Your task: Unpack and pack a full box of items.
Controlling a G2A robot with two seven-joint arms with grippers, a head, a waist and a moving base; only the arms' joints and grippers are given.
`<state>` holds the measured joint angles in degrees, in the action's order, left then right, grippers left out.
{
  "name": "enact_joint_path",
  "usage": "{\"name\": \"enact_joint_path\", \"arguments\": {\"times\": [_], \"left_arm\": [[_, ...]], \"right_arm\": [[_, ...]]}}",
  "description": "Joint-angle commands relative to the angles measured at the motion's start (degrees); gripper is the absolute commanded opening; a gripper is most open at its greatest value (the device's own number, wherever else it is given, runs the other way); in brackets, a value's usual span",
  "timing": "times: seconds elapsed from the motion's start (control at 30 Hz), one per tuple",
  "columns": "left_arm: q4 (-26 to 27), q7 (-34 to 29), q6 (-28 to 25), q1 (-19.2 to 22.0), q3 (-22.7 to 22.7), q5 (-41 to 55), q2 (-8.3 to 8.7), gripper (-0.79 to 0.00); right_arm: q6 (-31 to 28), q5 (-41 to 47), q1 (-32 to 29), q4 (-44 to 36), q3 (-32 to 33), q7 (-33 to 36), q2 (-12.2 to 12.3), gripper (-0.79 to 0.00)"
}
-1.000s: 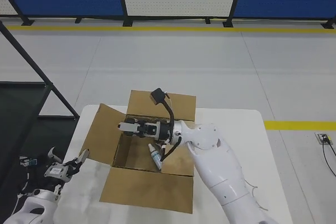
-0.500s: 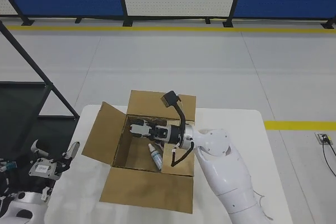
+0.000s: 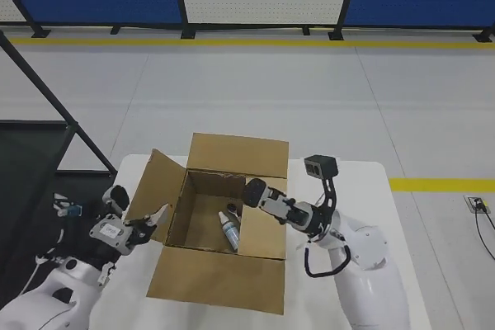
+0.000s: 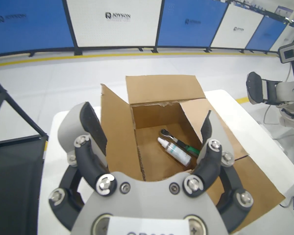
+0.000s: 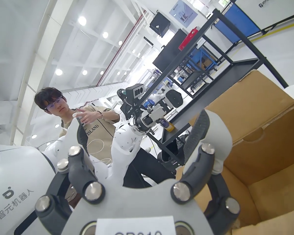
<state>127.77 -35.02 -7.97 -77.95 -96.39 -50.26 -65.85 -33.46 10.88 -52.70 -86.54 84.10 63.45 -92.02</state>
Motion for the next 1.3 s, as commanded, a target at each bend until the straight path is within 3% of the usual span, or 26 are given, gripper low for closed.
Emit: {"name": "enact_joint_path", "arguments": {"times": [0.0,0.2,0.33,0.67,0.77,0.97,1.27], "left_arm": [[-1.2,-5.0,1.7,3.0,4.0,0.0,-0.02,0.0],[-6.1,-17.1,6.2,11.8,14.6,2.7,-0.45,0.0],[-6.1,-17.1,6.2,11.8,14.6,2.7,-0.45,0.0],[-7.0,-16.7,6.0,11.5,14.9,4.4,-0.51,0.0],[-11.3,-18.4,5.1,14.0,16.0,11.9,-0.74,0.0],[-22.8,-26.2,4.9,23.7,19.0,31.4,-1.44,0.0],[-42.4,-29.6,7.6,35.2,25.9,45.0,-2.92,0.0]], "right_arm": [[-1.0,1.1,-3.1,-2.5,1.2,0.2,0.5,0.0],[-4.5,2.6,-12.0,-8.8,4.2,-2.0,1.7,0.0],[-4.6,3.7,-16.8,-11.9,5.6,-3.3,2.3,0.0],[-4.6,3.7,-16.8,-11.9,5.6,-3.3,2.3,0.0],[-3.1,1.2,-16.7,-12.8,4.5,-2.8,2.6,0.0],[-2.6,-1.5,-18.1,-15.5,4.6,-3.0,3.7,0.0],[-5.4,4.7,-23.7,-19.9,9.1,1.9,6.2,0.0]]}}
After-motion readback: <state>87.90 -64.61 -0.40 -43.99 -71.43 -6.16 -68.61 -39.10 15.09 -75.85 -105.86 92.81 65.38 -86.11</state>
